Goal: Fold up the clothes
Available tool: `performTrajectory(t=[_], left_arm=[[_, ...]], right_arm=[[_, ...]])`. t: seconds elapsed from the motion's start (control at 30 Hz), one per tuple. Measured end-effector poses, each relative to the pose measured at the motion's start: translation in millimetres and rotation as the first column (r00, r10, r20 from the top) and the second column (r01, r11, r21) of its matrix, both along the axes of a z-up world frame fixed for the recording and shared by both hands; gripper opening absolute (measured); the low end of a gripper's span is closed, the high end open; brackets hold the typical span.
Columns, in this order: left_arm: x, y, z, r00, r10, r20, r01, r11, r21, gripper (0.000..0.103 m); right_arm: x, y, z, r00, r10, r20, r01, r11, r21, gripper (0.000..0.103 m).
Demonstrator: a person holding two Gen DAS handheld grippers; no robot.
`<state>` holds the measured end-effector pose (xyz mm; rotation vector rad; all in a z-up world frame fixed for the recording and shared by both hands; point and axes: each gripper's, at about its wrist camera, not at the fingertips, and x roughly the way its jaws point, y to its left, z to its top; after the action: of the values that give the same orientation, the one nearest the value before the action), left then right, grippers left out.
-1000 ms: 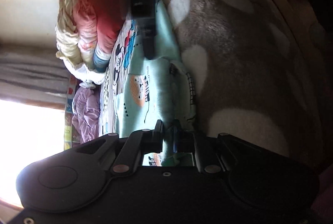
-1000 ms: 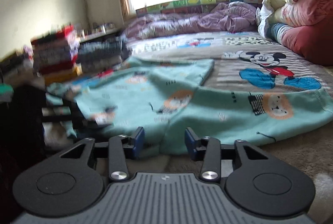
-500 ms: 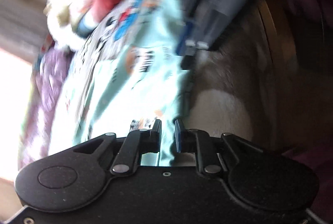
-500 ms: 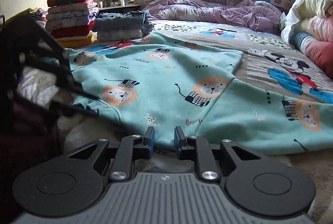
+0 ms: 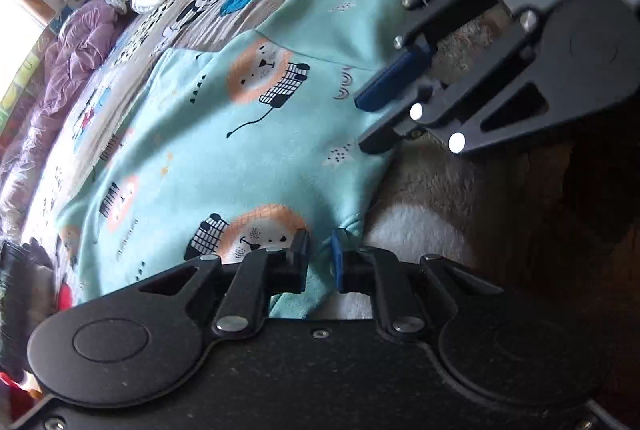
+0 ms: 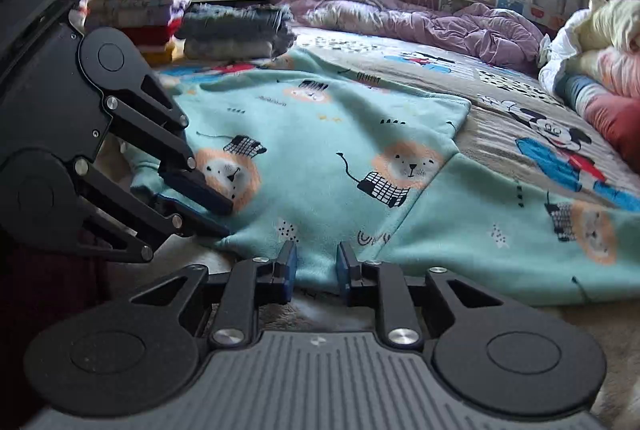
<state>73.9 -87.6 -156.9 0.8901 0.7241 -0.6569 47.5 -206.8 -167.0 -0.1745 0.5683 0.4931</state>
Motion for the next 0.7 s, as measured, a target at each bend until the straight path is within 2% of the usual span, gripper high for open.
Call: performTrajectory(t=[0.17,0.23,0.37,0.43,0.47,0.7], left_arm=[[6.4,25.3,18.0,0.996,0.039,-0.083,-0.047,0.994,-0.100,0.011],[11.6,34.2,26.5,0.993,0.073,-0.097,-0.087,0.985,-0.146,0.017],[29.1,39.9,42.9,0.985,0.131,-0.111,-0.153,0.961,-0.229,0.024],[43.9,42.6,51.8,0.980,0.164,-0.110,-0.188,0.944,-0.271,0.040],[53.3,43.0,55.4,0.977,0.184,-0.109,-0.208,0.934,-0.290,0.044],[115.7,46.2,78.4,0.939,0.297,-0.176,-0.344,0.844,-0.410,0.046]], right_arm=[[-11.7,-8.2,14.1,0.998,0.043,0.043,-0.045,0.998,0.051,0.023],[-12.6,-11.4,19.2,0.997,0.024,0.077,-0.030,0.997,0.077,0.023],[-5.5,-17.3,26.6,0.990,-0.046,0.133,0.030,0.992,0.119,0.023],[2.7,-19.9,28.5,0.985,-0.088,0.150,0.066,0.987,0.146,0.023],[7.2,-20.0,29.1,0.982,-0.105,0.157,0.081,0.985,0.153,0.023],[42.4,-4.4,18.8,0.976,-0.142,0.163,0.133,0.989,0.064,0.023]])
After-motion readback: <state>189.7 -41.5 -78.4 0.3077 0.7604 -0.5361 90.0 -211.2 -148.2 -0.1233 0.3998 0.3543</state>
